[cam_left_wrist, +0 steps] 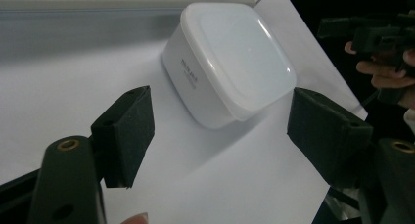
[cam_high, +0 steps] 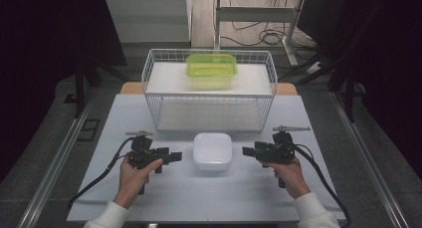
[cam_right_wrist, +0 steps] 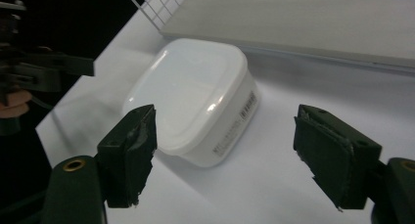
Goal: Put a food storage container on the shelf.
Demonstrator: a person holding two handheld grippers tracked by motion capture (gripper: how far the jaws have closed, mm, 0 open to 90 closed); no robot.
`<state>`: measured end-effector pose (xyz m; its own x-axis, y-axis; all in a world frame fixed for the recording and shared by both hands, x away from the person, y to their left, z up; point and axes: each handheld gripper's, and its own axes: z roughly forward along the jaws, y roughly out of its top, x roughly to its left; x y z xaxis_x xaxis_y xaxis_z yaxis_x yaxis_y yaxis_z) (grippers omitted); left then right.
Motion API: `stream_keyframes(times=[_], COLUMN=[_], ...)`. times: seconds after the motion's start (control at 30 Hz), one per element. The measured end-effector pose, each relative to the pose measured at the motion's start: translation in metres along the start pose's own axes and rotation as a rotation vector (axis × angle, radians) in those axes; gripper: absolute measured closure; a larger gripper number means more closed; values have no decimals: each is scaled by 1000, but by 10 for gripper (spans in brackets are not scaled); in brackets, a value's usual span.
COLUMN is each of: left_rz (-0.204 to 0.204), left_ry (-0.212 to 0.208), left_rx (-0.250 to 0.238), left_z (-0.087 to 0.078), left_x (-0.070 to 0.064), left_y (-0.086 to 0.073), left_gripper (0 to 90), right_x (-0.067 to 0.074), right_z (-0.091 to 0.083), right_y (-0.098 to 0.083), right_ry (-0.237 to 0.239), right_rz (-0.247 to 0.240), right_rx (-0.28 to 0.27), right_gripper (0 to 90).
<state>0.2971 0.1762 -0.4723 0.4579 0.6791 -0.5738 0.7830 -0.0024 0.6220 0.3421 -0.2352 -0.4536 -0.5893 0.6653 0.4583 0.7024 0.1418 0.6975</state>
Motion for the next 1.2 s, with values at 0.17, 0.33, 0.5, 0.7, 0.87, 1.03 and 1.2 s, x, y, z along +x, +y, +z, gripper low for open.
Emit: stream_keyframes(times=[0.17, 0.33, 0.5, 0.7, 0.87, 1.03, 1.2], left_rz=[0, -51, -91, -161, -184, -207, -222], left_ry=[-9, -50, -79, -105, -113, -141, -154], left_rx=[22, 11, 45, 79, 88, 105, 114], left_z=[14, 24, 36, 54, 62, 68, 72], left_x=[-4, -2, 2, 14, 20, 25, 27], left_y=[11, 21, 25, 26, 28, 27, 26], left_gripper=[262, 287, 308, 377, 428, 477, 528], right_x=[0, 2, -1, -5, -10, -15, -18], right_z=[6, 14, 22, 35, 43, 51, 57], right_y=[1, 1, 3, 5, 5, 4, 2], right_ry=[12, 20, 24, 36, 56, 68, 83], right_rz=[10, 21, 49, 72, 99, 127, 147], right_rx=[1, 23, 30, 44, 52, 73, 87], right_gripper=[292, 308, 321, 356, 384, 409, 442])
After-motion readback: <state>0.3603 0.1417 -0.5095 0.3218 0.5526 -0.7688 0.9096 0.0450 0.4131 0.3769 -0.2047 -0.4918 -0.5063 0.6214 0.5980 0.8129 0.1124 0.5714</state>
